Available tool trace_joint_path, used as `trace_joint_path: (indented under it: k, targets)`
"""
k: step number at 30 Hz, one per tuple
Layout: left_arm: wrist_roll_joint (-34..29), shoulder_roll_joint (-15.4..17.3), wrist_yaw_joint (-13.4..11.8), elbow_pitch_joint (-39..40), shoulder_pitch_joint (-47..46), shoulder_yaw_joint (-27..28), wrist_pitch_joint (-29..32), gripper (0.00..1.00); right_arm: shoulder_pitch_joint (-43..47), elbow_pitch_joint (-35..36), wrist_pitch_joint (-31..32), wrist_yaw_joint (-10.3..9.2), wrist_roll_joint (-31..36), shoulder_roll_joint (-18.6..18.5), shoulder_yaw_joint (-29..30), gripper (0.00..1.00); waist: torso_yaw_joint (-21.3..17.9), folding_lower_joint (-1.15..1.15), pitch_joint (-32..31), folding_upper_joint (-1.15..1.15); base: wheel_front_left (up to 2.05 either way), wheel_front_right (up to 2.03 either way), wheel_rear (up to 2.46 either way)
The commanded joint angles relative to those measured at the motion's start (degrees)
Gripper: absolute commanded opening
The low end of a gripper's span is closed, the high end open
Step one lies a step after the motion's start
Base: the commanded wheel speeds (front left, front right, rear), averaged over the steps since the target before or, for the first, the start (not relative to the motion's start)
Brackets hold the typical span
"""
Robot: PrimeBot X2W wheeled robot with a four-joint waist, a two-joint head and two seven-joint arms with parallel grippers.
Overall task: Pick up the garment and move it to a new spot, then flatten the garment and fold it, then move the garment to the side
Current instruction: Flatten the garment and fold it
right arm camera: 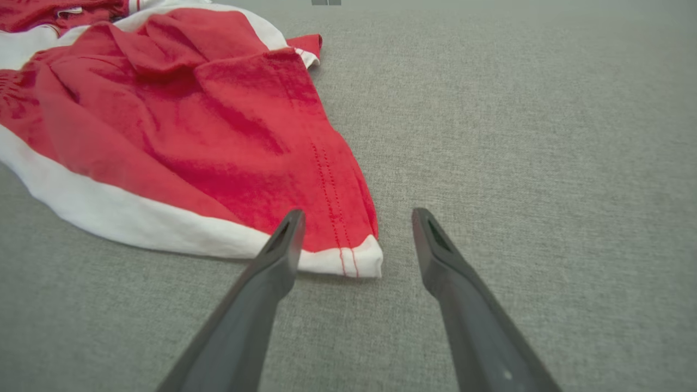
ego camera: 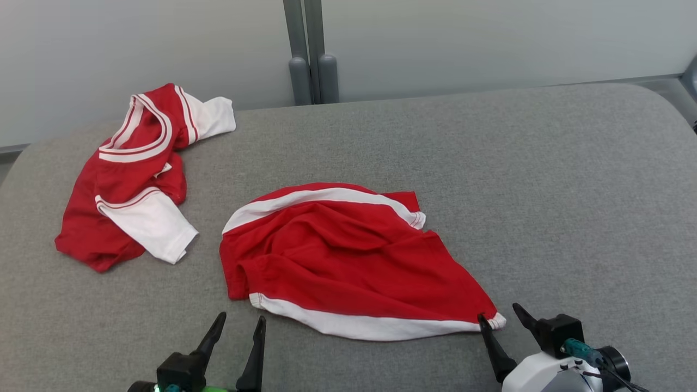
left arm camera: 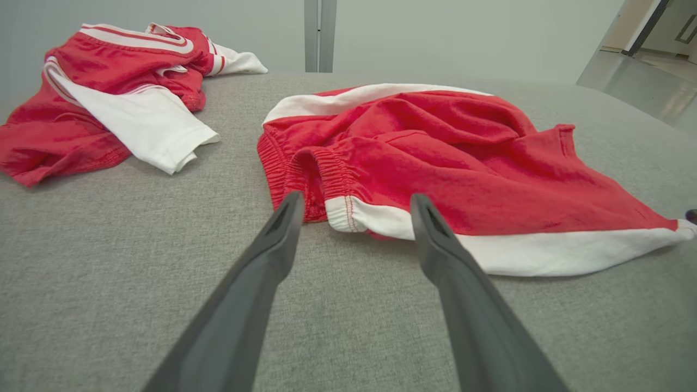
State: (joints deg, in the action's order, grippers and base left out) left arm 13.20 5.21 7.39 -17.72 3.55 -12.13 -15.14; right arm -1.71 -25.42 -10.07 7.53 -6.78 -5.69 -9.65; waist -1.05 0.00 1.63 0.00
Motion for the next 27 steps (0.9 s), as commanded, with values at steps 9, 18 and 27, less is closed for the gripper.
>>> trace_joint_path:
  k: [9,18,27]
  targets:
    - [2.6,2.8,0.2,-6.5,-7.2,-4.4,0.0,1.0,-3.7,-3.9,4.0,-0.08,-2.7,-0.3,-2.6,1.0,0.1,0.0,3.8,0.0,0.0,0.0,0.0]
    - [6.5,5.6,0.2,-10.5,-11.7,-9.4,0.4,1.0,-4.3,-3.0,8.1,-0.08,-4.3,-1.3,-4.7,1.0,-0.5,0.0,5.7,0.0,0.0,0.0,0.0]
    - [11.3,7.7,0.2,-13.9,-15.8,-13.0,3.1,0.88,-4.7,1.8,13.8,-0.05,-4.4,-3.0,-6.9,1.0,-0.7,0.0,7.4,0.0,0.0,0.0,0.0]
